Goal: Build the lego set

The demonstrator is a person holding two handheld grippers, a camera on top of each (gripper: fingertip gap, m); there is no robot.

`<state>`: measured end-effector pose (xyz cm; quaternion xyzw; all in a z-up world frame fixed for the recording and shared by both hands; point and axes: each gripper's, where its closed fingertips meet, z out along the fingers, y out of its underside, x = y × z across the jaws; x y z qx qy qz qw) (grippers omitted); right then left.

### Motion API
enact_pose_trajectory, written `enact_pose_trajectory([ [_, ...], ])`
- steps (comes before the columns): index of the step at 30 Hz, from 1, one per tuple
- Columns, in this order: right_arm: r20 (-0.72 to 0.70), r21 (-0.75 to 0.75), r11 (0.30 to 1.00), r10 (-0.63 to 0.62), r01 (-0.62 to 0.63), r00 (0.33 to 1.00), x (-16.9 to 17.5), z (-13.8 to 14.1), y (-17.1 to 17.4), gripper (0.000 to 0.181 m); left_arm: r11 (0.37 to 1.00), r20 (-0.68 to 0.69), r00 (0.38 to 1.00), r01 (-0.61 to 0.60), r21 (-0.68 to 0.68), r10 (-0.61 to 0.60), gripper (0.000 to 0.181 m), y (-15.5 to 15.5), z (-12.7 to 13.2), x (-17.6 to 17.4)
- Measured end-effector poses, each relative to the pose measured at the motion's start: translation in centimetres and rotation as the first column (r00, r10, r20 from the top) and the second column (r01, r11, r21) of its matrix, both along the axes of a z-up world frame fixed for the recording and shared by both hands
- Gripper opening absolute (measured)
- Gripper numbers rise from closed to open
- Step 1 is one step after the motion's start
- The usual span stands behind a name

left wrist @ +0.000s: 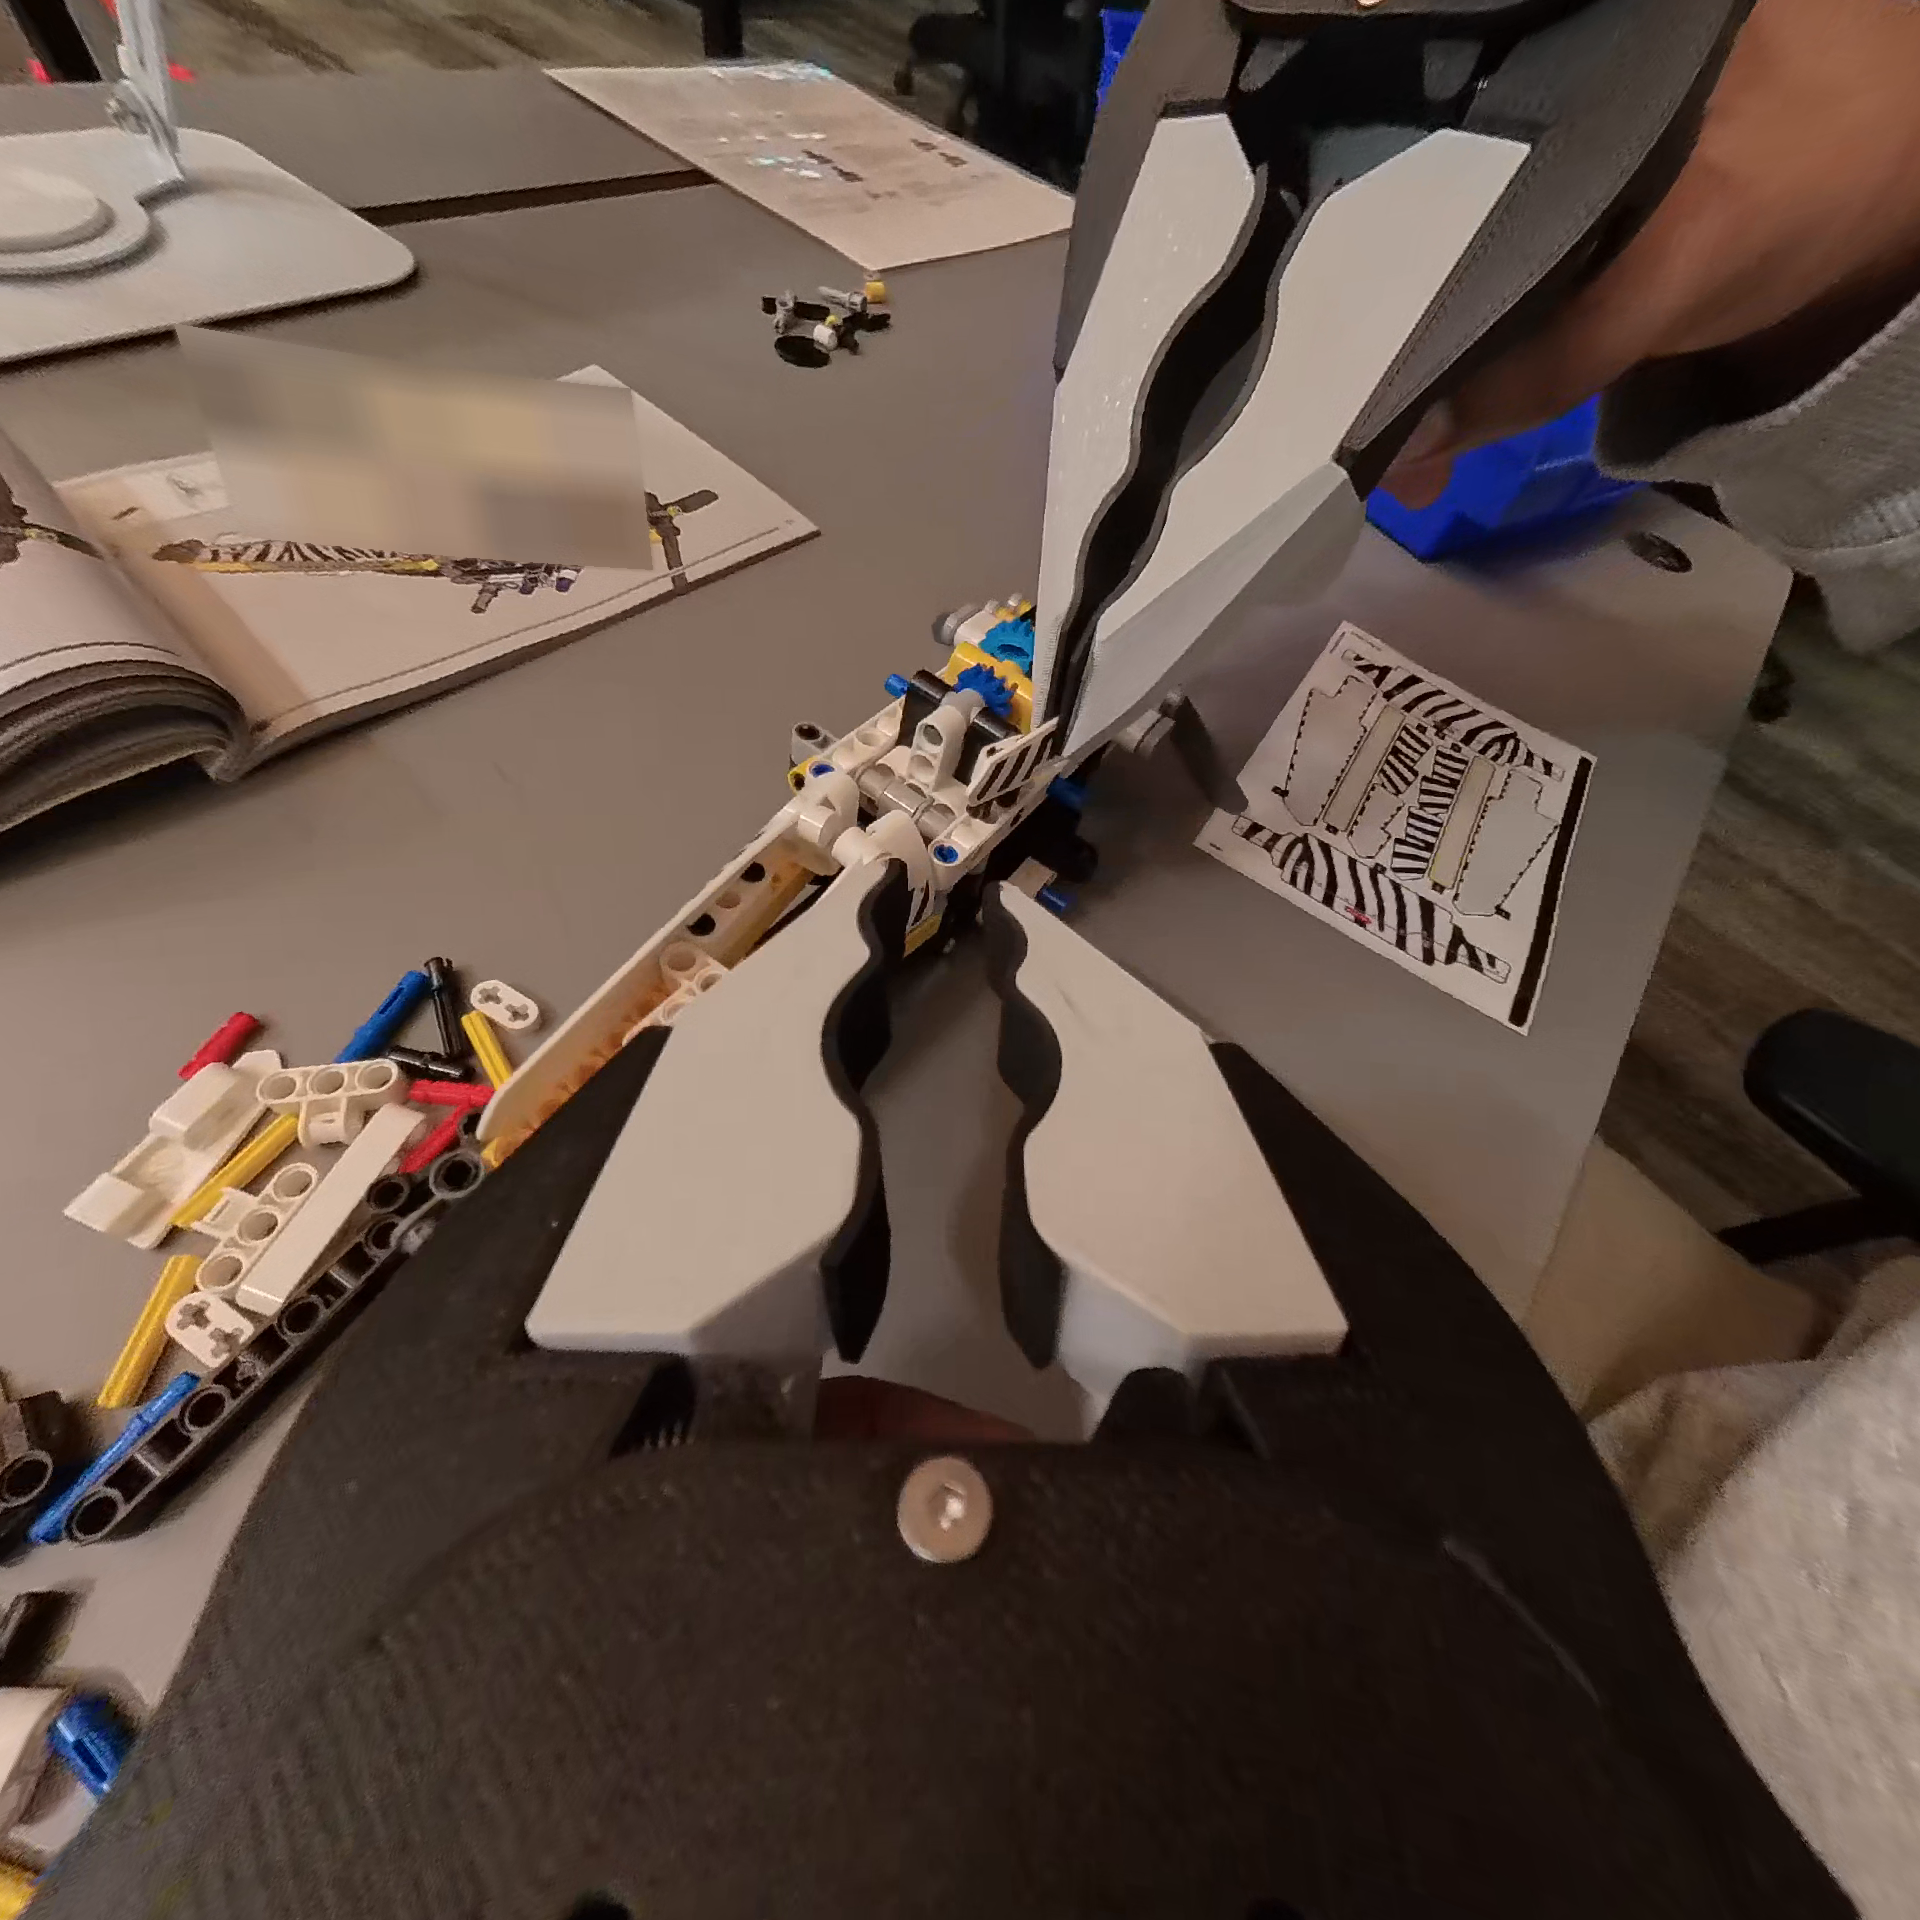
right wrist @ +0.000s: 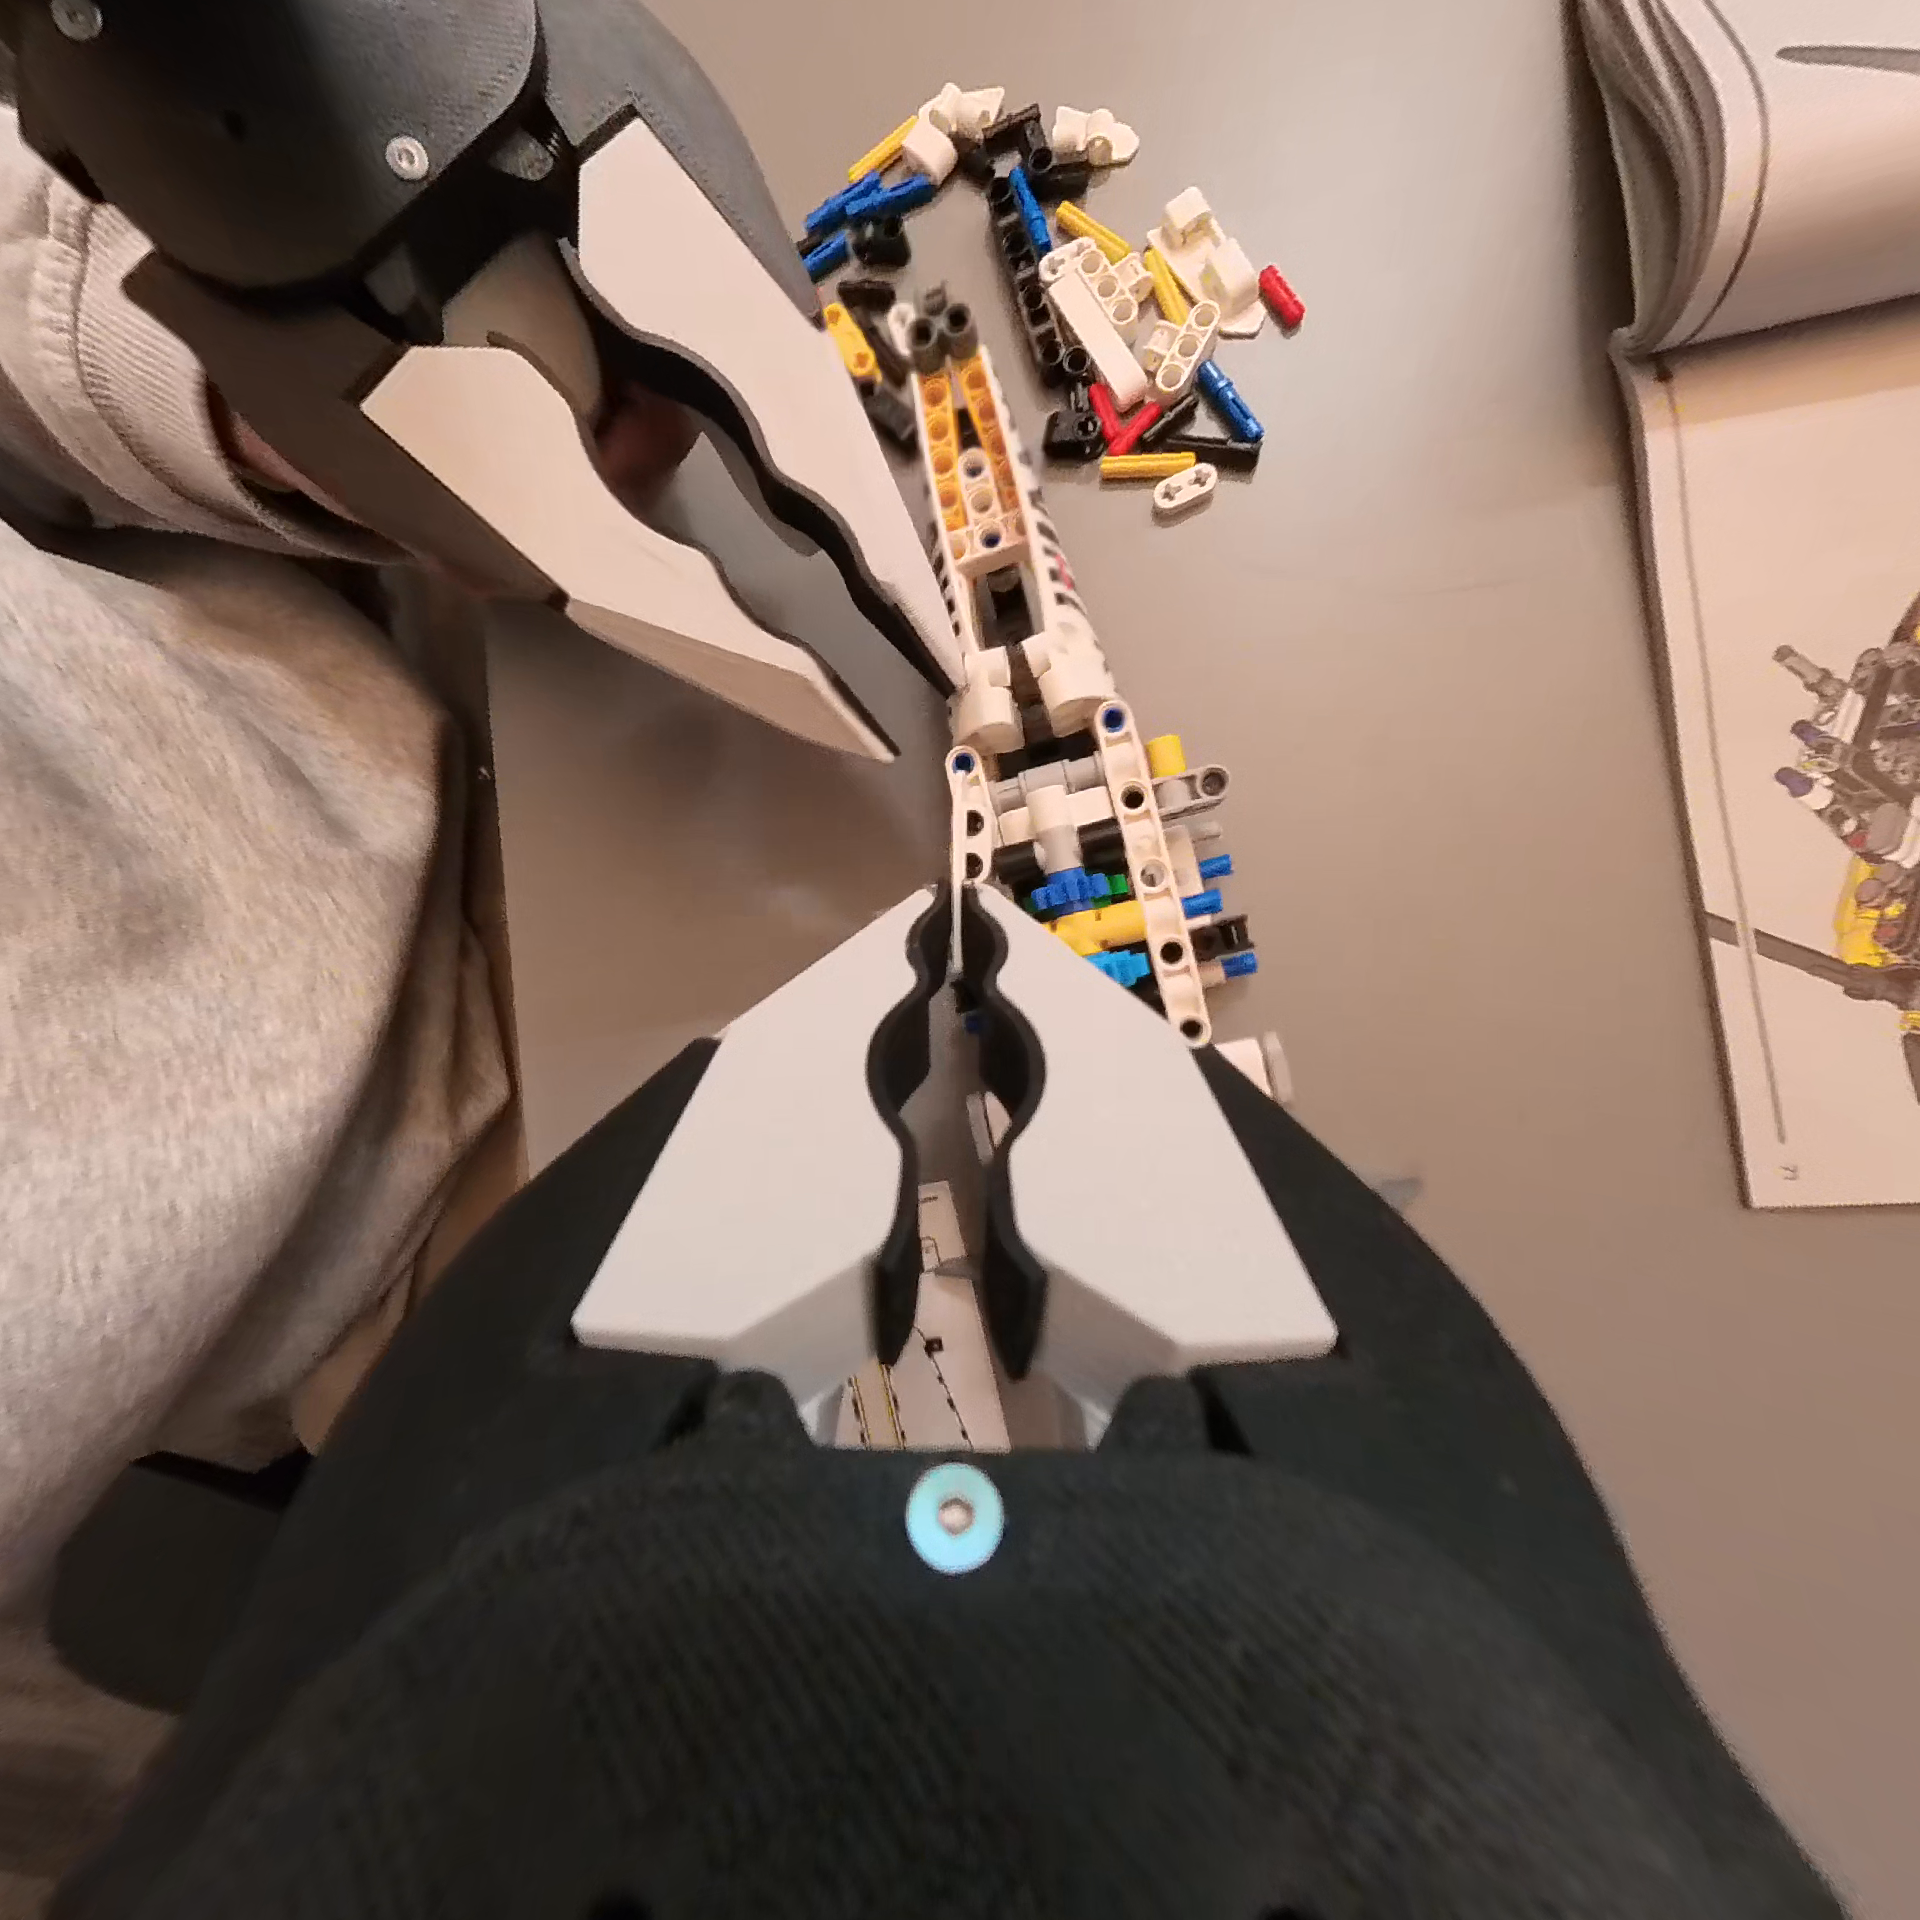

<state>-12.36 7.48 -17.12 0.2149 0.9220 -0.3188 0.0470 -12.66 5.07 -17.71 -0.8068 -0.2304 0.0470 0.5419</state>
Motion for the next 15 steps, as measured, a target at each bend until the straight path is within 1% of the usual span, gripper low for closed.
enact_pose_trajectory([
  [8, 0.016, 0.015, 0.999, -0.029, 0.029, 0.999, -0.67, 0.0, -0.2, 0.0, 0.999, 0.056, 0.998, -0.013, 0.04, 0.011, 0.013, -0.03, 0.09, -0.85],
  [15, 0.027, 0.094, 0.996, 0.006, -0.009, 1.0, -0.87, -0.03, -0.51, 0.0, 0.998, 0.071, 0.997, -0.018, 0.053, 0.015, 0.014, -0.08, 0.12, -1.04],
])
